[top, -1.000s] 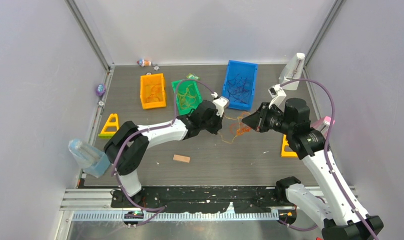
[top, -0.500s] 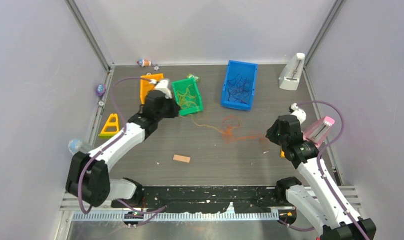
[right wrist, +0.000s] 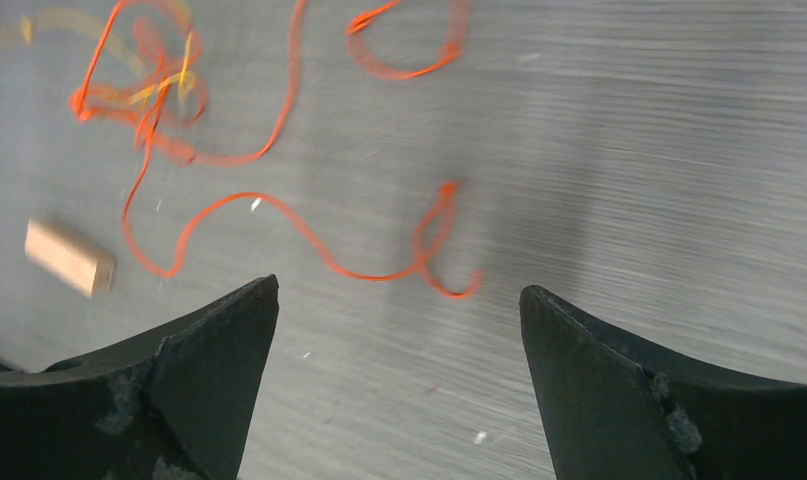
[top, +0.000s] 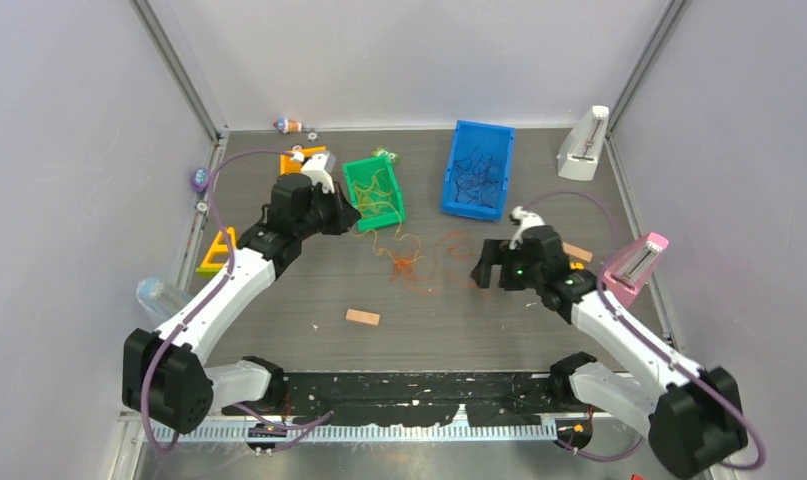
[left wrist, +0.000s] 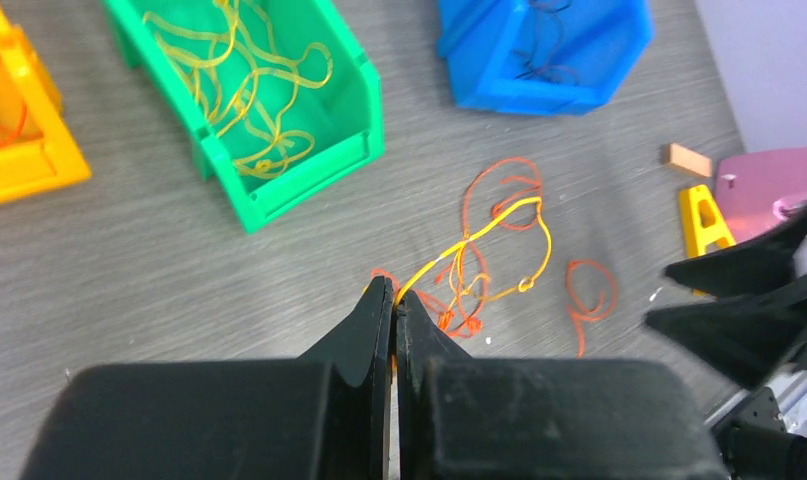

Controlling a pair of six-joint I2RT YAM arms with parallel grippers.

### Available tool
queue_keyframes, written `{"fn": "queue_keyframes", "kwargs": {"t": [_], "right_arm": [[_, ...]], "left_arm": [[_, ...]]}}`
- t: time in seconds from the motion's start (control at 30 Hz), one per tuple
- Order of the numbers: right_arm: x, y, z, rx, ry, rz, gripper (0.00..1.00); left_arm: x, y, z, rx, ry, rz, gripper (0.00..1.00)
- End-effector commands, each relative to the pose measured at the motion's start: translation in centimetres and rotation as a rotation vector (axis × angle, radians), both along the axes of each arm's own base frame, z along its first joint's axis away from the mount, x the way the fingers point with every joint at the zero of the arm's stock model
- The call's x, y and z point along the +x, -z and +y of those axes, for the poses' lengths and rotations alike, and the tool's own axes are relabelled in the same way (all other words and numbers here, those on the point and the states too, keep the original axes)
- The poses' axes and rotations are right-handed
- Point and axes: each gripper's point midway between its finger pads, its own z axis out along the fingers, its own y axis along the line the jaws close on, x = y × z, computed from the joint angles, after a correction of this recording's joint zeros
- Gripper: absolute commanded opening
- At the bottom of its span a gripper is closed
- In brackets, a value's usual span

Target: Untangle the cables

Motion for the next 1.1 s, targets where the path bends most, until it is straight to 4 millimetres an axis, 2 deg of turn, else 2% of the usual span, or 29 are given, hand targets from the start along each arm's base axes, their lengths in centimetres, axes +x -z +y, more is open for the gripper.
{"fn": "queue_keyframes", "kwargs": {"t": [0.0, 0.03, 0.13, 0.17, 0.3, 0.5, 0.57, 0.67, 0.87, 1.07], "right_arm": [[1.0, -2.9, 6.9, -0.016, -0.271, -0.125, 0.95], [1.1, -2.2, 7.6, -0.024, -0.295, -0.107, 0.95], [0.9, -2.6, 11.5, -0.001, -0.422, -0.156, 0.96], [0.8, -2.1, 12.2, -0.014, -0.463, -0.16, 0.96], [1.2, -2.1, 16.1, -0.024, -0.576, -0.273, 0.96], [1.7, -0.6, 19.4, -0.025, -0.635, -0.317, 0.95], [1.6, -0.5, 19.8, 0.011, -0.633, -0.342, 0.95], [1.1, -1.5, 20.0, 0.074, -0.628, -0.399, 0.95], [-0.1, -3.1, 18.8, 0.114, -0.631, -0.507, 0.95], [-1.5, -6.5, 18.0, 0.206, -0.635, -0.673, 0.95]], "left_arm": [[-0.9, -5.5, -0.7, -0.011, 0.073, -0.107, 0.0], [-1.1, -6.0, -0.8, -0.009, 0.08, -0.112, 0.0], [-1.5, -7.3, -1.0, -0.015, 0.101, -0.124, 0.0], [-1.6, -7.5, -1.2, -0.017, 0.113, -0.126, 0.0], [-2.1, -8.2, -1.6, -0.027, 0.142, -0.115, 0.0], [-2.9, -9.7, -1.9, -0.066, 0.155, -0.127, 0.0], [-3.2, -10.7, -1.9, -0.08, 0.163, -0.139, 0.0], [-3.7, -12.7, -1.9, -0.097, 0.174, -0.173, 0.0], [-4.9, -17.4, -2.7, -0.141, 0.249, -0.229, 0.0], [-6.1, -21.6, -3.4, -0.176, 0.304, -0.285, 0.0]]}}
